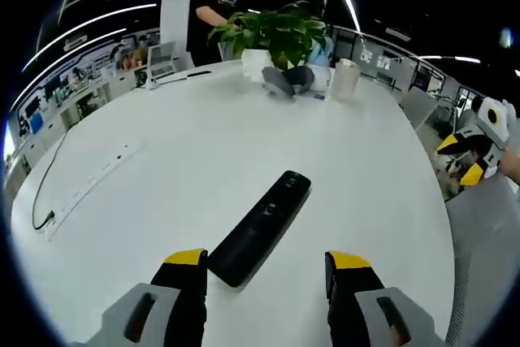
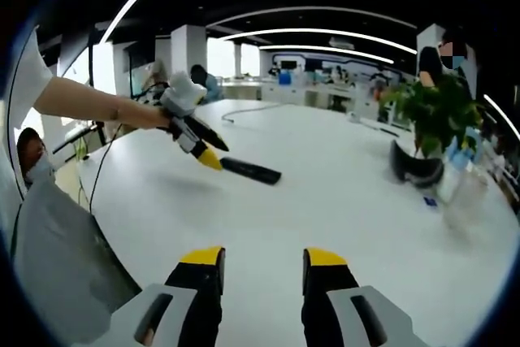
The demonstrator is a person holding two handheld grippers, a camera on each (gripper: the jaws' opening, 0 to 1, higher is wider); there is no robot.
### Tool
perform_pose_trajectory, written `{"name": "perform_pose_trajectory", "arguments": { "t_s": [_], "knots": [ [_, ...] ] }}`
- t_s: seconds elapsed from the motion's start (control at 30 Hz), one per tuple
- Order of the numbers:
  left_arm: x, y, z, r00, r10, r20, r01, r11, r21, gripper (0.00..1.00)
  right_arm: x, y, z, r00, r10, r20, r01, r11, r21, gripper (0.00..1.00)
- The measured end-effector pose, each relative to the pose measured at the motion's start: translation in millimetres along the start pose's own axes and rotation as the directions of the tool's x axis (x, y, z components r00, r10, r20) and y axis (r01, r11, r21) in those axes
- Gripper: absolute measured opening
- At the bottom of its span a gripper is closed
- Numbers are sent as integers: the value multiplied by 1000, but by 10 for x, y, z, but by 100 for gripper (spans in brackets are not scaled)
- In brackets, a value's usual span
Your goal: Press the specified remote control buttons in sequence, fully releasing each button before pressing the next.
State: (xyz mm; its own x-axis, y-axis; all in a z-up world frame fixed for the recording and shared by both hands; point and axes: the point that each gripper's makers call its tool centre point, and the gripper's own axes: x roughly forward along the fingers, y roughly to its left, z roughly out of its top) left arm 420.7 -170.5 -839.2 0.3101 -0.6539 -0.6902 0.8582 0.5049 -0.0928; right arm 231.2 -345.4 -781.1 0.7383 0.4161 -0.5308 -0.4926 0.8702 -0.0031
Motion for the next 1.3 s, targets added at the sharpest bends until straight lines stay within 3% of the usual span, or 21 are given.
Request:
{"name": "perform_pose_trajectory", "arguments": {
  "t_s": [1.07,1.3],
  "knots": [
    [296,56,-77,992,-31,-126,43,995,91,60,19,4,-38,1000,6,-19,-6,1000,10,33],
    [291,115,-78,991,-26,-133,42,992,119,52,25,10,-51,1000,11,-27,-11,1000,9,33]
  ]
}}
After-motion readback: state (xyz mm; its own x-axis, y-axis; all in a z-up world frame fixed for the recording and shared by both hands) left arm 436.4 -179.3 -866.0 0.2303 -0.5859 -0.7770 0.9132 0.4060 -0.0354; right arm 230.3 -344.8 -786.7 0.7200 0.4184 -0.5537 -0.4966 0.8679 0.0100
